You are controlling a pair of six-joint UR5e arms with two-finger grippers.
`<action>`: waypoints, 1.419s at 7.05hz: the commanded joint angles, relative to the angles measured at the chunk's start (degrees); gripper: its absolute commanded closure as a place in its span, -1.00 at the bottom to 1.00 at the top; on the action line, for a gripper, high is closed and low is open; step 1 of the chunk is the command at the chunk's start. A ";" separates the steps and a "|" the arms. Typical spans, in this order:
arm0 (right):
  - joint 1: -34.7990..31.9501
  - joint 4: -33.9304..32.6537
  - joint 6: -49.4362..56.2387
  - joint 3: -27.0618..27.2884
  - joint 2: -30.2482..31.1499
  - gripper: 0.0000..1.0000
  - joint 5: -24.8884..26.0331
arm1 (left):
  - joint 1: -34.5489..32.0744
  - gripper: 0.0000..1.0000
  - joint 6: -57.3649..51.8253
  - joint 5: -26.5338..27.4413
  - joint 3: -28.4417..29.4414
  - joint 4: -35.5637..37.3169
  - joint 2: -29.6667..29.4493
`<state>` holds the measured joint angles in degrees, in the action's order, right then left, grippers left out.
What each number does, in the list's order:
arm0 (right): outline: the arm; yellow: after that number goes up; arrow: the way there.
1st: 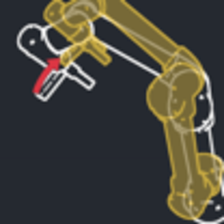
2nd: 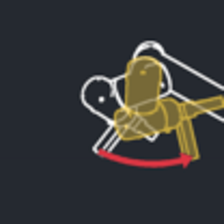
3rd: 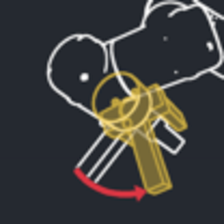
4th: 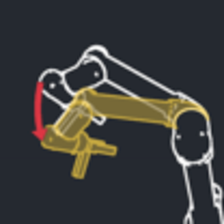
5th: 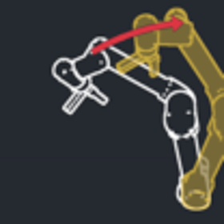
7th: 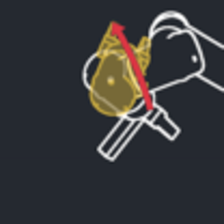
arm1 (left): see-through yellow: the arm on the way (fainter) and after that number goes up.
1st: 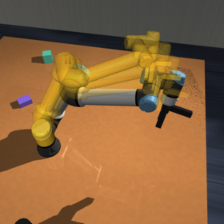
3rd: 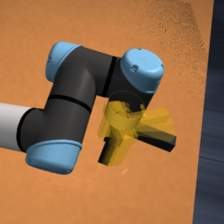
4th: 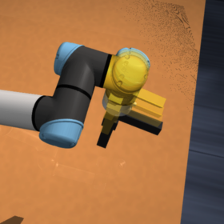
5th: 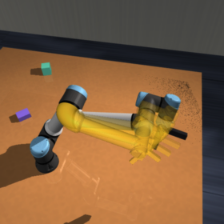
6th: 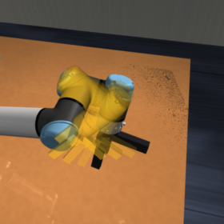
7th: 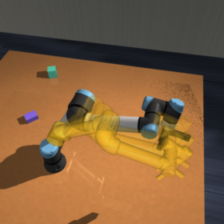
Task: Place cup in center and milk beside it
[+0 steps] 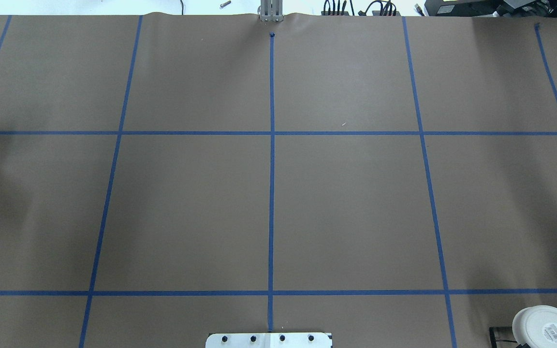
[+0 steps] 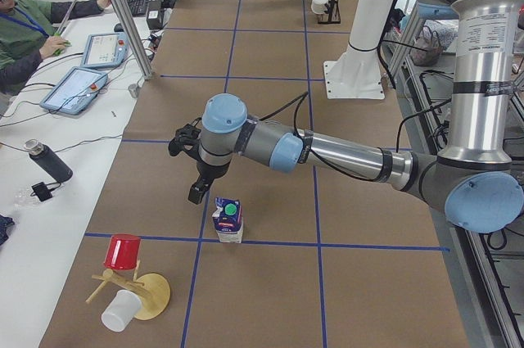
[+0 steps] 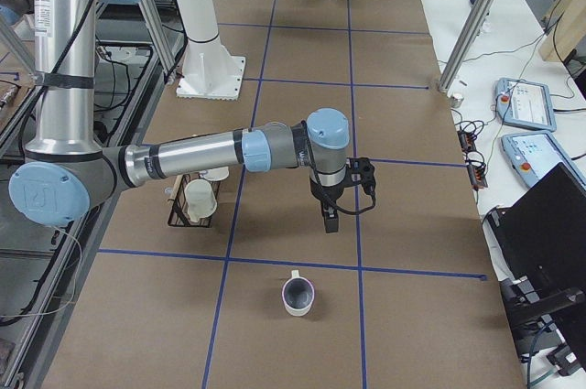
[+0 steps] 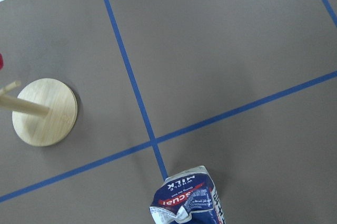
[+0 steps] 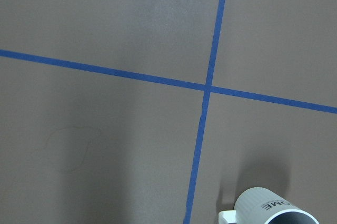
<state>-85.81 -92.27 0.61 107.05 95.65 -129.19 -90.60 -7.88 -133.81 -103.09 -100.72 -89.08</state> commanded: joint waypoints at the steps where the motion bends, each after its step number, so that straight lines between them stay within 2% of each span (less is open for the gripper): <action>1: 0.03 6.25 2.73 -3.23 4.34 -1.00 1.05 | -0.02 -0.97 0.06 -0.05 0.00 -0.88 0.22; 2: 0.03 18.85 1.34 -9.78 6.45 -1.00 0.53 | -0.02 -0.97 0.06 -0.05 0.17 -0.88 0.04; 4: 0.03 32.88 -0.97 -19.21 7.18 -1.00 0.08 | -0.02 -0.97 0.06 -0.05 -0.35 -0.88 0.22; 6: 1.60 38.12 2.61 -18.81 10.42 -0.97 0.26 | -0.02 -0.97 -0.03 -0.14 -0.53 -0.88 0.48; 8: 3.45 38.13 13.48 -19.07 10.78 -0.66 0.61 | -0.10 -0.97 -0.03 -0.14 -0.44 -1.41 0.57; 9: 3.46 37.96 18.50 -19.33 11.39 -0.39 0.96 | -0.10 -0.97 -0.03 -0.14 -0.36 -1.41 0.57; 10: 3.63 37.87 21.51 -19.34 11.57 0.09 1.92 | -0.10 -0.97 -0.03 -0.14 -0.27 -1.41 0.57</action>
<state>-82.48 -54.31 17.20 87.84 106.83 -128.18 -90.69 -7.91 -133.94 -103.45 -102.11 -88.51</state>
